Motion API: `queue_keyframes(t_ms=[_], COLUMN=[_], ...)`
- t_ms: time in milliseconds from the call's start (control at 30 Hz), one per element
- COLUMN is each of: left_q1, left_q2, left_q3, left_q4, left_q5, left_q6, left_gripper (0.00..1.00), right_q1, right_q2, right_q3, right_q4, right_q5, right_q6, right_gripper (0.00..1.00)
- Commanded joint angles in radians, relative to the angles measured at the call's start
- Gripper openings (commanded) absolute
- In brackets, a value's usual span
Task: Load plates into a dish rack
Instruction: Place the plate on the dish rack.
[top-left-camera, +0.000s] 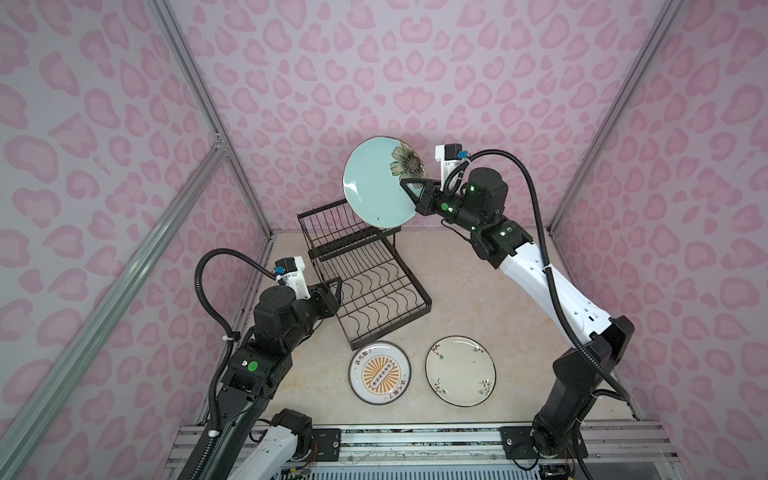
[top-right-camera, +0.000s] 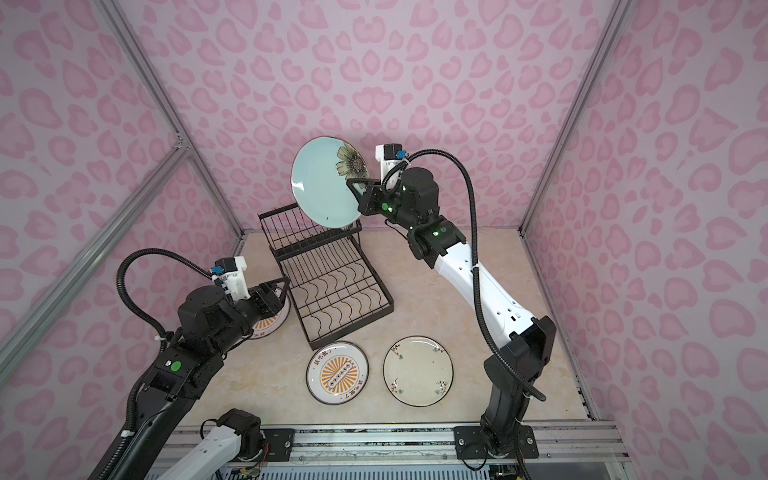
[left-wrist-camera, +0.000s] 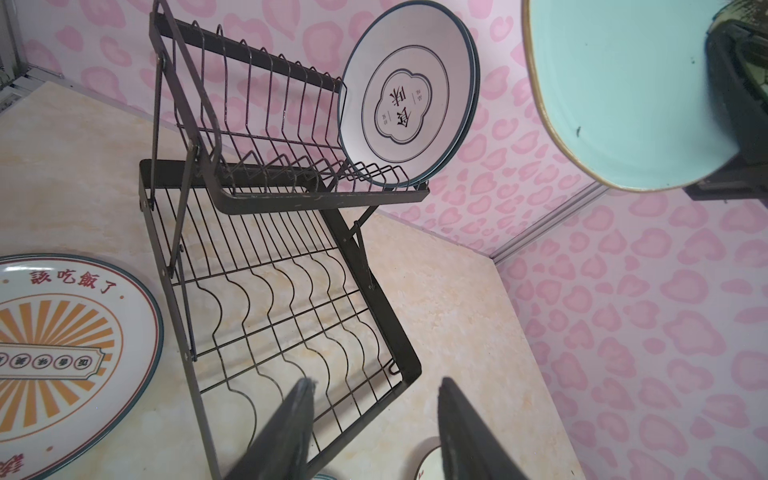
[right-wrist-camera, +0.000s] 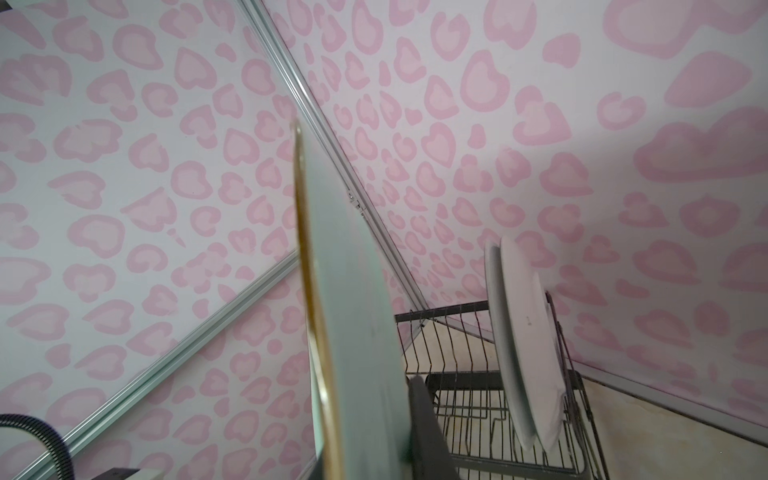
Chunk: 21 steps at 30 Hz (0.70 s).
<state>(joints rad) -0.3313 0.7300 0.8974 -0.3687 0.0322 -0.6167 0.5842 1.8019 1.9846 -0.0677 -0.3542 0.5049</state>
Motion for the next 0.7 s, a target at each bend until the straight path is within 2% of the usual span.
queue_keyframes(t_ms=[0,300,667], left_q1=[0.002,0.002,0.001], left_q2=[-0.01,-0.021,-0.021], left_q3=[-0.007,-0.009,-0.022], left_q4=[-0.011,-0.044,-0.026], left_q5=[-0.012,-0.009,0.036], left_q6=[-0.006,-0.008,-0.005], left_gripper=[0.51,0.51,0.51], right_q1=[0.023,0.086,0.168], right_q2=[0.044,0.203,0.328], right_q3=[0.07,0.307,0.48], right_q4=[0.011,-0.14,-0.196], right_q5=[0.093,0.254,0.499], right_q6=[-0.071,-0.244,-0.43], right_gripper=[0.0,0.0,0.0])
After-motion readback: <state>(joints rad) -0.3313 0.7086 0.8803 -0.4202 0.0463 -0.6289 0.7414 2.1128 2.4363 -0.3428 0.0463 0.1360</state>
